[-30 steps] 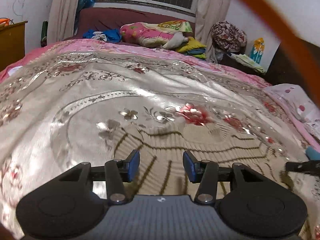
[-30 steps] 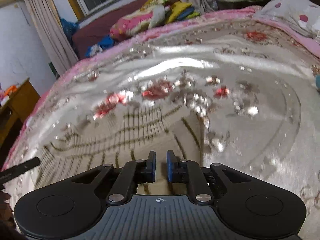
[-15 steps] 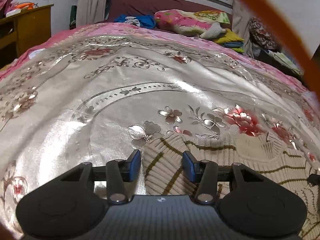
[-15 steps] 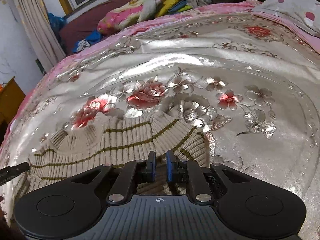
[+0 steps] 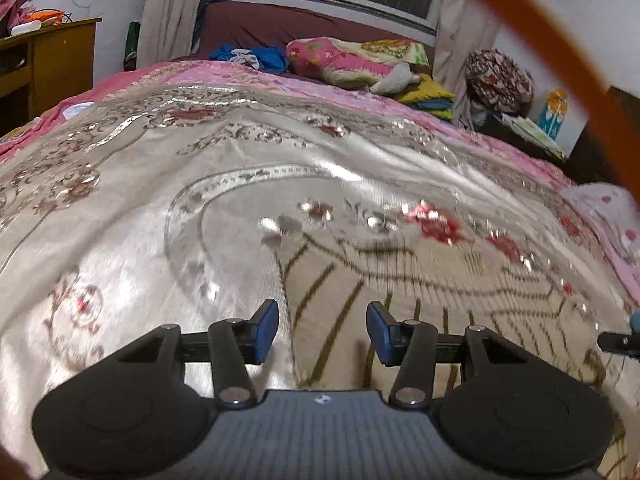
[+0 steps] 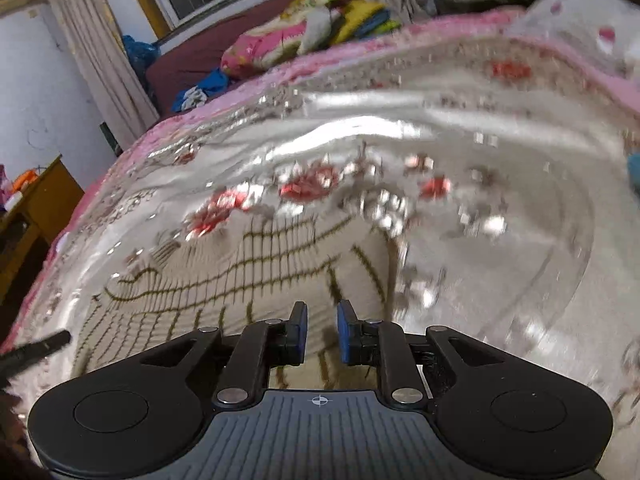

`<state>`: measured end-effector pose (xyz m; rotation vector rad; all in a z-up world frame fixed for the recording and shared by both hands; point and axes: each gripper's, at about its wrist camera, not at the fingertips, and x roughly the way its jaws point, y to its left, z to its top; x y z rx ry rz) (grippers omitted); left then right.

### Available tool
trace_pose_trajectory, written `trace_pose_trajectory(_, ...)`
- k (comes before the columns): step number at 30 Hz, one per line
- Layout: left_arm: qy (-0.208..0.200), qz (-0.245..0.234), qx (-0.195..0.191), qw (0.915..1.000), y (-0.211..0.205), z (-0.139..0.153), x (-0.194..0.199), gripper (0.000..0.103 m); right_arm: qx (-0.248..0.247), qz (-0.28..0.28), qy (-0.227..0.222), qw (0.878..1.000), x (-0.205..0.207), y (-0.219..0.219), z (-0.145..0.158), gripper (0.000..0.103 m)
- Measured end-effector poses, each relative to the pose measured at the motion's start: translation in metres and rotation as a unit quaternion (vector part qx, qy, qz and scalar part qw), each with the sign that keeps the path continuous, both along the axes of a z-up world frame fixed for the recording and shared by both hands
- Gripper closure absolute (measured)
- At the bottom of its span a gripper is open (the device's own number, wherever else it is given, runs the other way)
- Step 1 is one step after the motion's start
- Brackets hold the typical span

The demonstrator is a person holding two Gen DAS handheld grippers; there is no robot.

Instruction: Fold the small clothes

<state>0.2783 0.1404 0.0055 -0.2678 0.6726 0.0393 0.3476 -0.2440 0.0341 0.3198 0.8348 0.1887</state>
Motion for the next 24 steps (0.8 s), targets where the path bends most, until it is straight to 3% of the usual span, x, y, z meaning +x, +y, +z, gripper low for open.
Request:
trace_pose_trajectory(2, 0.01, -0.002, 0.008, 0.9999, -0.002, -0.004, -0.002, 0.049, 0.016, -0.004, 0.016, 1.0, 0.004, 0.0, -0.005, 0.083)
trace_pose_trajectory(5, 0.027, -0.008, 0.009, 0.9996, -0.004, -0.013, -0.001, 0.049, 0.048, -0.024, 0.039, 0.998, 0.012, 0.0, -0.017, 0.071)
trace_pose_trajectory(9, 0.039, -0.016, 0.017, 0.999, -0.009, -0.023, -0.003, 0.049, 0.067, -0.038, 0.046, 0.996, 0.016, -0.002, -0.027, 0.071)
trace_pose_trajectory(12, 0.036, -0.021, 0.017, 0.999, -0.009, -0.023, -0.005, 0.048, 0.073, -0.037, 0.04, 0.996, 0.014, -0.006, -0.024, 0.092)
trace_pose_trajectory(15, 0.036, -0.02, 0.006, 0.9991, -0.006, -0.022, -0.004, 0.048, 0.1, -0.043, 0.034, 0.993, 0.015, -0.013, -0.016, 0.101)
trace_pose_trajectory(22, 0.031, -0.025, -0.003, 0.9992, -0.005, -0.019, -0.007, 0.048, 0.137, -0.03, -0.006, 0.99, 0.019, -0.011, 0.022, 0.102)
trace_pose_trajectory(24, 0.03, -0.026, -0.006, 0.9992, -0.005, -0.018, -0.01, 0.048, 0.131, -0.024, 0.009, 0.991, 0.016, -0.01, 0.023, 0.095)
